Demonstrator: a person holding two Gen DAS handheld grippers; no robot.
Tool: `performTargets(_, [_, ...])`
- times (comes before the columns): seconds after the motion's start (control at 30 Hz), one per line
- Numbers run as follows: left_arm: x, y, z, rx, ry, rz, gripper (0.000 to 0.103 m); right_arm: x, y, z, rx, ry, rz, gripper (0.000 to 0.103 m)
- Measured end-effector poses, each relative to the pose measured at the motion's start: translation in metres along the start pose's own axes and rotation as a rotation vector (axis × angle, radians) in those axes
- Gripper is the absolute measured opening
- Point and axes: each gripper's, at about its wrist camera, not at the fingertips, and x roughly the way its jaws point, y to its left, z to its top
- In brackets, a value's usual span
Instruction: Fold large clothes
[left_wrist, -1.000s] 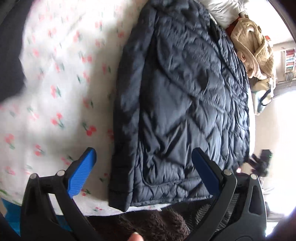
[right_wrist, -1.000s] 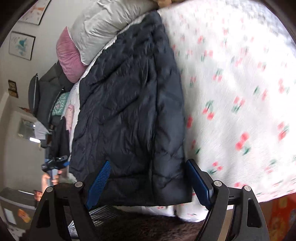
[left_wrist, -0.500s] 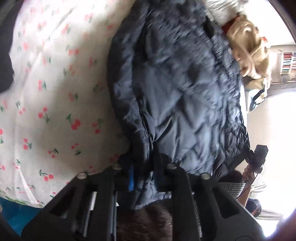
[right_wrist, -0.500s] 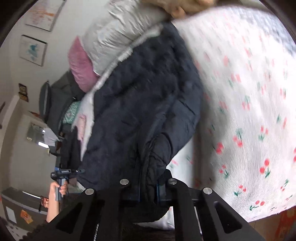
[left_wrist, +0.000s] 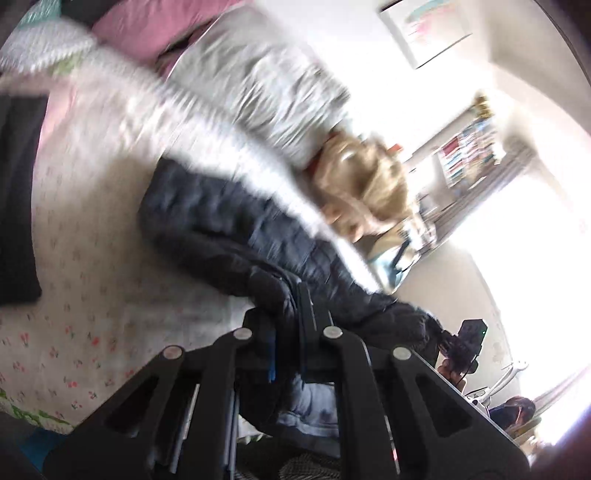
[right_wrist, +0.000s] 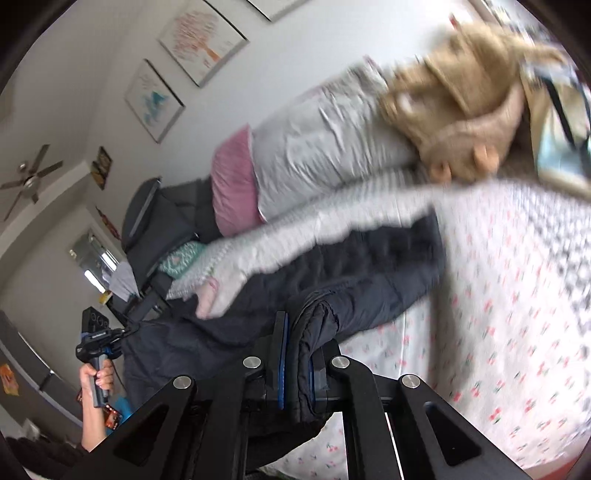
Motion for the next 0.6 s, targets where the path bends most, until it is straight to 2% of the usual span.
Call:
performTargets(0.17, [-0.032, -0.026, 0.011, 0.074, -0.095, -0.017, 0.010, -0.043, 0.027, 0.023, -0.060, -0.091, 0.009, 0.008])
performTargets(0.27, [-0.025, -0.022, 0.014, 0.078, -0.115, 0.036, 0.010, -0.042, 0.028, 0.031, -0.054, -0.102, -0.031, 0.008])
performTargets(0.37, [-0.001, -0.003, 0.022, 0.025, -0.108, 0.102, 0.010, -0.019, 0.013, 0.037, 0.012, -0.088, -0.075, 0.008])
performTargets(0.43, [0.022, 0.008, 0.030, 0.009, -0.090, 0.174, 0.010, 0.003, -0.002, 0.046, 0.094, -0.065, -0.115, 0.008])
performTargets(0.53, [0.066, 0.041, 0.046, -0.055, -0.077, 0.254, 0.010, 0.050, -0.032, 0.057, 0.221, -0.042, -0.202, 0.008])
performTargets(0.6, [0.088, 0.062, 0.053, -0.115, -0.080, 0.277, 0.010, 0.081, -0.053, 0.064, 0.271, -0.032, -0.252, 0.008])
